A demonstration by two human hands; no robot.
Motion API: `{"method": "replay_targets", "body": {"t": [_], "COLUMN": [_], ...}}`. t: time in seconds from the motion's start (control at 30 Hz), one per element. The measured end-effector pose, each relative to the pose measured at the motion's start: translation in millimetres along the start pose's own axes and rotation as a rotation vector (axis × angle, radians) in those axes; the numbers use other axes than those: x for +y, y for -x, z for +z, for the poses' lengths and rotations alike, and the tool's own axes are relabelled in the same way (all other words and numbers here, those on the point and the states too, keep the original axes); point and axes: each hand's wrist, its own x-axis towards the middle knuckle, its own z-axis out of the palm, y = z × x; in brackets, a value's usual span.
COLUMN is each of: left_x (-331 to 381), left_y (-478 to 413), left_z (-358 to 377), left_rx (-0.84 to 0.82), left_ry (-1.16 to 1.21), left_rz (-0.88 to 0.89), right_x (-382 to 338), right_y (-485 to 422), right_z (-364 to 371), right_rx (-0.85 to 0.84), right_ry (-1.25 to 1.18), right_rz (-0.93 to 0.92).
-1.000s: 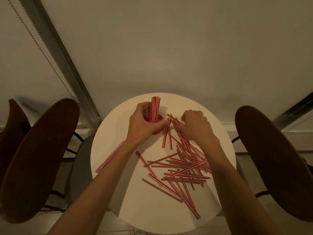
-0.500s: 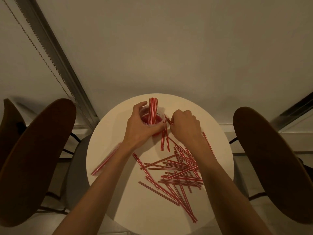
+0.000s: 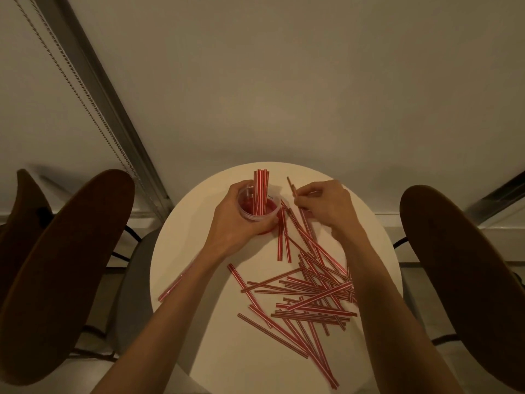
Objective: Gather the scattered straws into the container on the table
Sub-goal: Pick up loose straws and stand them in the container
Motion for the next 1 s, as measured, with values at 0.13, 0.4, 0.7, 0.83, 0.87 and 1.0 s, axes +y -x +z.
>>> {"method": "replay_targets", "body": {"t": [0.13,0.4,0.7,0.83,0.87,1.0], "left_x": [-4,-6,-6,-5,-4,-3], "left_y": [-5,-9,-9,-8,-8,-8], "left_z": [-5,-6,-7,-7,-7,-8], "left_rx": [0.037,0.054,0.050,0.048,0.049,0.049], "left_ry": [-0.008,-0.011,0.026,0.015,0.017,0.011], "left_rz": [-0.010,-0.016,-0.016,-0.016,-0.015,-0.016], "right_x": [-24,-58,-56,-59,-58,-48], "right_y": [2,1,-3,-7,-7,-5], "right_z": [-12,8,21,35,39,48], "right_rx": [-0.002,-0.053,-0.074,-0.034,-0.026,0.003], "right_ry": [-0.377,-0.567,-0.881,-0.927,-0.892,-0.632], "right_rz": [-0.029,-0.077,-0.006,-0.001,-0.007,-0.045]}}
